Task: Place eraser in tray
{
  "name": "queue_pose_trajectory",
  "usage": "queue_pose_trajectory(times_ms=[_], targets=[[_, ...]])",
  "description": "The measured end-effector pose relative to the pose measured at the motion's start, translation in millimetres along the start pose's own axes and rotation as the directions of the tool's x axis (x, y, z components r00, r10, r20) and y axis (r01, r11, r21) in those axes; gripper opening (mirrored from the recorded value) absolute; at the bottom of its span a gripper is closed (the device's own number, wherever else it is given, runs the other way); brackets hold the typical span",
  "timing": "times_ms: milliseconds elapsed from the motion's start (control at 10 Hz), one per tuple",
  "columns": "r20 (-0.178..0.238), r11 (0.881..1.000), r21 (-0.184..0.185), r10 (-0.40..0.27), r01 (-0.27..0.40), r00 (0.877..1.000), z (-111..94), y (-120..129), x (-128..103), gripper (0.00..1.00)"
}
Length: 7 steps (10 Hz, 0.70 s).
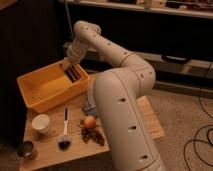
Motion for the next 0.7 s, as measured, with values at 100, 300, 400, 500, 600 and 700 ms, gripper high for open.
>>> queue_pose_trajectory(times_ms=[100, 300, 400, 500, 600, 700], targets=[[-0.003, 1.000, -0.007, 0.003, -0.003, 1.000, 2.3, -0.2, 0.0, 0.80], [-0.016, 1.000, -0.013, -0.004, 0.003, 1.000, 9.0, 5.7, -5.5, 0.80], [-0.026, 1.000, -0.014, -0.003, 0.003, 1.000, 12.9, 7.7, -8.0, 0.80], [-0.032, 1.000, -0.013, 0.001, -0.002, 0.999, 14.9, 7.4, -9.1, 0.80], [-0.037, 1.000, -0.011, 0.007, -0.007, 0.999, 15.4, 5.6, -9.1, 0.80], [-0.042, 1.000, -0.012, 0.007, -0.007, 0.999, 17.2, 7.3, -9.7, 0.80]])
